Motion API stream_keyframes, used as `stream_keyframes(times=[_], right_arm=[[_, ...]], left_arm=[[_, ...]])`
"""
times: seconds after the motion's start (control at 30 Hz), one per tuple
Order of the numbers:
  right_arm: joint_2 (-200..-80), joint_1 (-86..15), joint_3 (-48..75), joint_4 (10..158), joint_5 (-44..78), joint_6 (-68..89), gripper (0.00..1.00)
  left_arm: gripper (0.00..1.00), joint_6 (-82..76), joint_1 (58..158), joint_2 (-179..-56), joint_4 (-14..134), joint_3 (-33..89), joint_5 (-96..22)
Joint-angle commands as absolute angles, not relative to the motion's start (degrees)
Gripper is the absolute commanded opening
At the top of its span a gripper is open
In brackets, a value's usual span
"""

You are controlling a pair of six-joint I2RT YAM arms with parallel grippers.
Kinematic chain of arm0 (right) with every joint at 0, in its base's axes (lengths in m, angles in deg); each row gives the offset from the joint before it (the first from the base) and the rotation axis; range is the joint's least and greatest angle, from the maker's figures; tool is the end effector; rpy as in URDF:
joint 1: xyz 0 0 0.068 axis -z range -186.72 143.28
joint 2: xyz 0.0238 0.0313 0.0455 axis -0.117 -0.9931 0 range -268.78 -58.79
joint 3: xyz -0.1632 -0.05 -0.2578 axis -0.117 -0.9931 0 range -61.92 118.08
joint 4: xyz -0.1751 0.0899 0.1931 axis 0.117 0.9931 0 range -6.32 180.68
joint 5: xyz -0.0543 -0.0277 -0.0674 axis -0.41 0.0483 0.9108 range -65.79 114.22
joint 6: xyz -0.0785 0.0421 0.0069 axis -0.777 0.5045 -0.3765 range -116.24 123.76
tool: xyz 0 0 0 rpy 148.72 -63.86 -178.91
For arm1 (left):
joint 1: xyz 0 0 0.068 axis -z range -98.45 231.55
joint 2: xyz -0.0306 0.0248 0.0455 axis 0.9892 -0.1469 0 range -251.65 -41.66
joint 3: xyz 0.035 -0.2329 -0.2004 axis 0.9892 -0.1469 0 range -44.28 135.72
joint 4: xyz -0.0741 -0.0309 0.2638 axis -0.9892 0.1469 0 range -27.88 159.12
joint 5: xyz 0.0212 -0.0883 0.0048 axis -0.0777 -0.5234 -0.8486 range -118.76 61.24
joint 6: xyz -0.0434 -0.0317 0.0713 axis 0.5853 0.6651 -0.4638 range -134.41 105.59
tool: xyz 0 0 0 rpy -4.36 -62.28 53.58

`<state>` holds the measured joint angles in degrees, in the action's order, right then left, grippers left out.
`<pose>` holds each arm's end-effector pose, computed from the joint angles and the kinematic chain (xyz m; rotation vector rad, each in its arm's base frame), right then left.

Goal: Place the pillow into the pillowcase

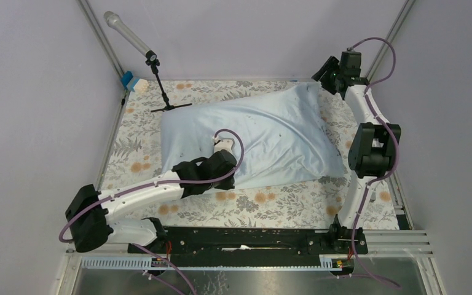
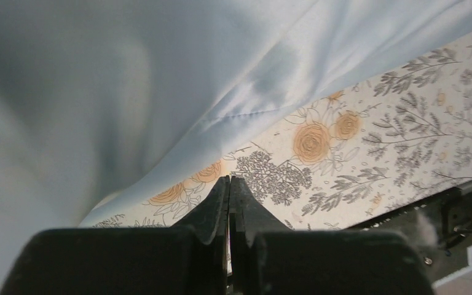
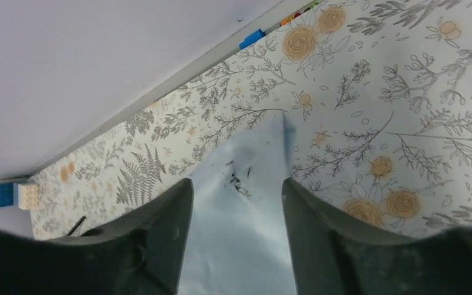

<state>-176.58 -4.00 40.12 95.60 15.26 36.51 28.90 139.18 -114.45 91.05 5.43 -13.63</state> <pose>0.5624 -0.0143 0.2963 0.5398 2.0116 0.4832 0.1709 -0.2309 0.2358 0.1970 2.4812 -0.4499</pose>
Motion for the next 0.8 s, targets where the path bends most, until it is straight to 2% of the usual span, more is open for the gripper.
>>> stream_keyframes(times=[0.0, 0.03, 0.07, 0.13, 0.27, 0.33, 0.4, 0.6, 0.63, 0.67, 0.77], right_arm=[[-170.20, -4.48, 44.32, 102.51, 20.02, 32.72, 0.75], [-168.49, -4.52, 44.23, 103.92, 20.53, 32.23, 0.94], [-166.64, -4.48, 43.96, 104.97, 20.66, 31.84, 0.99], [-162.22, -4.52, 42.51, 106.60, 20.40, 31.39, 1.00], [-151.16, -4.52, 35.08, 107.36, 18.30, 31.79, 0.99], [-144.38, -4.65, 28.98, 106.13, 16.65, 32.52, 1.00], [-137.04, -4.78, 22.84, 105.51, 16.36, 32.98, 1.00], [-116.67, -5.56, 7.27, 103.36, 11.31, 36.35, 1.00], [-114.42, -6.03, 5.58, 103.71, 9.58, 36.93, 1.00], [-112.26, -6.39, 4.37, 103.79, 8.38, 37.55, 1.00], [-106.87, -6.42, 2.11, 104.19, 5.44, 38.55, 0.99]], left_arm=[[0.04, 27.63, 138.99, -108.85, 88.99, 7.72, -16.15], [0.07, 27.49, 138.95, -108.05, 89.08, 8.36, -16.53], [0.10, 27.13, 138.95, -107.23, 89.10, 8.97, -16.81], [0.17, 26.47, 138.73, -105.12, 89.25, 10.44, -16.71], [0.25, 24.80, 137.02, -102.57, 89.41, 13.21, -17.26], [0.37, 24.14, 136.08, -101.67, 89.46, 14.69, -18.14], [0.42, 23.34, 135.41, -100.86, 89.58, 15.81, -18.22], [0.80, 22.57, 134.50, -98.04, 90.48, 17.72, -17.34], [0.91, 22.46, 134.48, -97.47, 90.65, 17.88, -17.05], [0.98, 22.30, 134.43, -96.81, 90.78, 17.96, -16.74], [0.99, 21.94, 134.40, -94.74, 90.48, 17.61, -16.07]])
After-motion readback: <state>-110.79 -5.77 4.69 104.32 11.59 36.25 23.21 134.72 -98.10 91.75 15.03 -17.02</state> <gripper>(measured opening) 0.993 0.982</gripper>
